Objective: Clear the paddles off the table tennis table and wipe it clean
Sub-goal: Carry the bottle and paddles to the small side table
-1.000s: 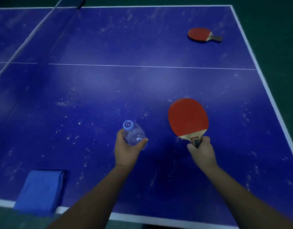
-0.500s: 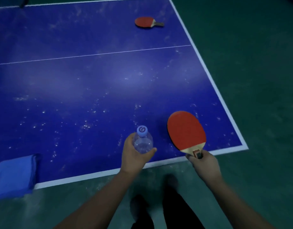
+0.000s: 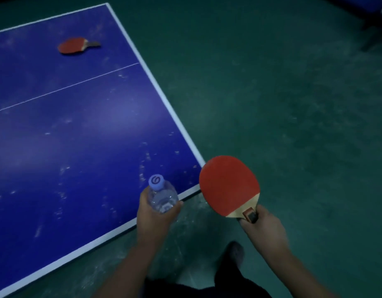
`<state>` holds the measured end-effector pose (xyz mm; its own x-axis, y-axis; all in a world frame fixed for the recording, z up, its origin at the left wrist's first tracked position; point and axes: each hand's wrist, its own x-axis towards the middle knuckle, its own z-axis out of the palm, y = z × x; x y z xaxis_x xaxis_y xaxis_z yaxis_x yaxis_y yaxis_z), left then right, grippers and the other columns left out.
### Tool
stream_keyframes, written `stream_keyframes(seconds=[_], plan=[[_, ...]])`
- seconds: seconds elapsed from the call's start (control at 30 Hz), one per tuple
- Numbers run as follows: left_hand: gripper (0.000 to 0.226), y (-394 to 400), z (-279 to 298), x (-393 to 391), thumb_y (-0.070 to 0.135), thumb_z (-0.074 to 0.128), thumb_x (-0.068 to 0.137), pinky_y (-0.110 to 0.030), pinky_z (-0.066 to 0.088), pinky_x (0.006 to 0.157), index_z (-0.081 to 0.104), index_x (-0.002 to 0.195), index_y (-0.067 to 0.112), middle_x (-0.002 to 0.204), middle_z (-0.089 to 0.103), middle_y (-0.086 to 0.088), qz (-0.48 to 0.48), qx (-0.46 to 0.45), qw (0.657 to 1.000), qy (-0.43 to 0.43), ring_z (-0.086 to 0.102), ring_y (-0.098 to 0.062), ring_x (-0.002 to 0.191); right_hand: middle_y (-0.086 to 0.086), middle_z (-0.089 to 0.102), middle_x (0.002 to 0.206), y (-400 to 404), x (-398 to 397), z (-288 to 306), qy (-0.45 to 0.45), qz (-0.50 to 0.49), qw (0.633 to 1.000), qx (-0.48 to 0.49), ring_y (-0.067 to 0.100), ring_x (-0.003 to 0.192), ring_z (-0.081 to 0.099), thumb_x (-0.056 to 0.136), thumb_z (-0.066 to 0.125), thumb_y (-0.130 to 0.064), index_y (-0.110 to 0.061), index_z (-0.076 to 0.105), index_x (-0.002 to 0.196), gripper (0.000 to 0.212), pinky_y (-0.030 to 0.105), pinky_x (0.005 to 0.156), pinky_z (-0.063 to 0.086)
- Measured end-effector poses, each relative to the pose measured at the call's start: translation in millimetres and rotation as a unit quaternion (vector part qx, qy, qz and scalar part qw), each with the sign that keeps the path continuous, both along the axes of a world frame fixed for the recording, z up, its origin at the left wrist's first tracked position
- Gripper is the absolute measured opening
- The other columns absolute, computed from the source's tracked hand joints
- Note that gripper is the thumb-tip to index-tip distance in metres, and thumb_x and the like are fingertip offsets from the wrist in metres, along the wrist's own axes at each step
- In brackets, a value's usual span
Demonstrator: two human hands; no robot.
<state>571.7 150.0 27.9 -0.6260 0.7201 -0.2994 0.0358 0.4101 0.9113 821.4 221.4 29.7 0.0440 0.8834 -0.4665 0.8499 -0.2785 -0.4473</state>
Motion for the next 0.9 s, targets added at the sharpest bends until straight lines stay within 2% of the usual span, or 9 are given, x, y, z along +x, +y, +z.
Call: stream_keyframes(seconds=[0.23, 0.33, 0.5, 0.63, 0.7, 0.8, 0.9], plan=[[0.072, 100, 13, 85, 0.017, 0.092, 0.065, -0.020, 0.050, 0.067, 0.053, 0.125, 0.022, 0.103, 0.066, 0.012, 0.033, -0.004, 0.999, 0.006, 0.066, 0.001, 0.084, -0.004, 0.059, 0.067, 118, 86, 11, -0.019, 0.028, 0.999, -0.008, 0.014, 0.063, 0.056, 0.081, 0.067, -0.033, -0.021, 0.048, 0.075, 0.024, 0.029, 0.051, 0.035], [0.070, 137, 14, 94, 0.013, 0.092, 0.065, -0.015, 0.049, 0.065, 0.053, 0.122, 0.022, 0.103, 0.065, 0.013, 0.056, 0.001, 0.998, 0.002, 0.065, 0.004, 0.082, -0.004, 0.058, 0.067, 171, 87, 9, -0.013, 0.049, 0.999, -0.006, 0.013, 0.062, 0.054, 0.082, 0.068, -0.034, -0.021, 0.046, 0.075, 0.026, 0.029, 0.050, 0.032], [0.069, 212, 6, 83, 0.011, 0.090, 0.067, -0.017, 0.049, 0.067, 0.051, 0.122, 0.024, 0.104, 0.064, 0.015, 0.117, 0.011, 0.993, -0.016, 0.065, 0.004, 0.082, -0.005, 0.058, 0.068, 265, 70, 0, -0.013, 0.098, 0.995, -0.011, 0.012, 0.061, 0.053, 0.081, 0.069, -0.033, -0.023, 0.045, 0.076, 0.026, 0.028, 0.049, 0.032], [0.068, 279, -12, 64, 0.015, 0.090, 0.067, -0.024, 0.050, 0.075, 0.053, 0.124, 0.024, 0.109, 0.065, 0.013, 0.160, 0.012, 0.987, -0.034, 0.064, -0.001, 0.092, -0.005, 0.062, 0.073, 346, 45, -4, -0.048, 0.148, 0.988, -0.016, 0.019, 0.069, 0.060, 0.079, 0.068, -0.037, -0.025, 0.051, 0.082, 0.021, 0.032, 0.056, 0.042], [0.069, 314, -13, 52, 0.013, 0.090, 0.069, -0.025, 0.050, 0.077, 0.053, 0.126, 0.023, 0.109, 0.065, 0.013, 0.178, 0.015, 0.983, -0.039, 0.063, 0.001, 0.092, -0.004, 0.062, 0.074, 386, 28, 0, -0.056, 0.174, 0.983, -0.018, 0.018, 0.070, 0.060, 0.079, 0.067, -0.038, -0.024, 0.053, 0.084, 0.021, 0.032, 0.057, 0.044], [0.066, 368, -5, 31, 0.007, 0.088, 0.070, -0.014, 0.048, 0.068, 0.052, 0.122, 0.026, 0.103, 0.063, 0.015, 0.191, 0.023, 0.980, -0.043, 0.061, 0.014, 0.081, -0.003, 0.063, 0.076, 446, 0, 11, -0.059, 0.208, 0.976, -0.006, 0.021, 0.072, 0.061, 0.079, 0.067, -0.037, -0.023, 0.054, 0.086, 0.021, 0.031, 0.055, 0.038], [0.063, 412, 4, 5, 0.004, 0.087, 0.070, -0.003, 0.045, 0.059, 0.052, 0.118, 0.025, 0.100, 0.062, 0.014, 0.206, 0.025, 0.978, -0.031, 0.059, 0.018, 0.078, -0.003, 0.063, 0.075, 498, -35, 20, -0.056, 0.231, 0.971, 0.011, 0.023, 0.074, 0.061, 0.077, 0.067, -0.036, -0.023, 0.053, 0.083, 0.020, 0.030, 0.058, 0.038]])
